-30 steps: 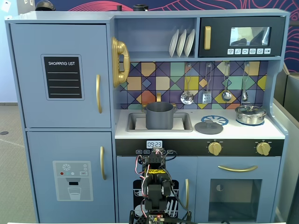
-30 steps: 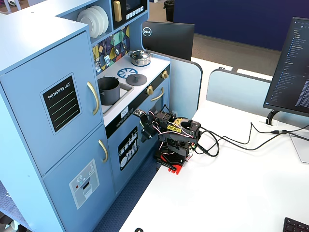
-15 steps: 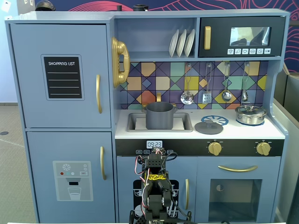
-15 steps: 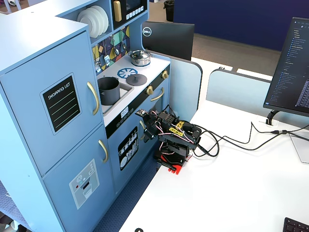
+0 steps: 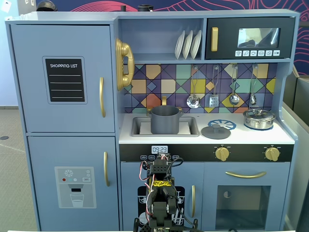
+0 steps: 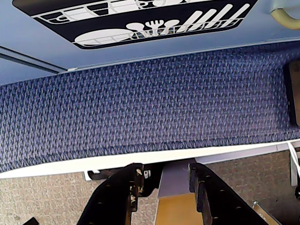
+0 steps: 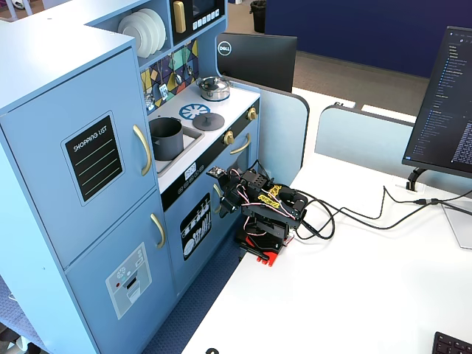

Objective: Take off the lid from the gray recipient and place it on the counter

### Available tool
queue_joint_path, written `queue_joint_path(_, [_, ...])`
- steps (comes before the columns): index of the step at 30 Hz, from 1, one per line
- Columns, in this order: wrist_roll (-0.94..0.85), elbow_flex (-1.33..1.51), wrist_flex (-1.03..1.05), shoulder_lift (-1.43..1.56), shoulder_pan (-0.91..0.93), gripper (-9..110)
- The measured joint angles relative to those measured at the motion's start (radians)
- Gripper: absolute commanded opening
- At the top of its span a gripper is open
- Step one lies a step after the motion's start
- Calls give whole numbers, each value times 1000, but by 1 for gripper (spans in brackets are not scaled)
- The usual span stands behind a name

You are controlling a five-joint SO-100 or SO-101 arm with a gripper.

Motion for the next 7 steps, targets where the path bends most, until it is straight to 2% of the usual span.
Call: queue_joint_path(7, [0,0,0,0,0,4])
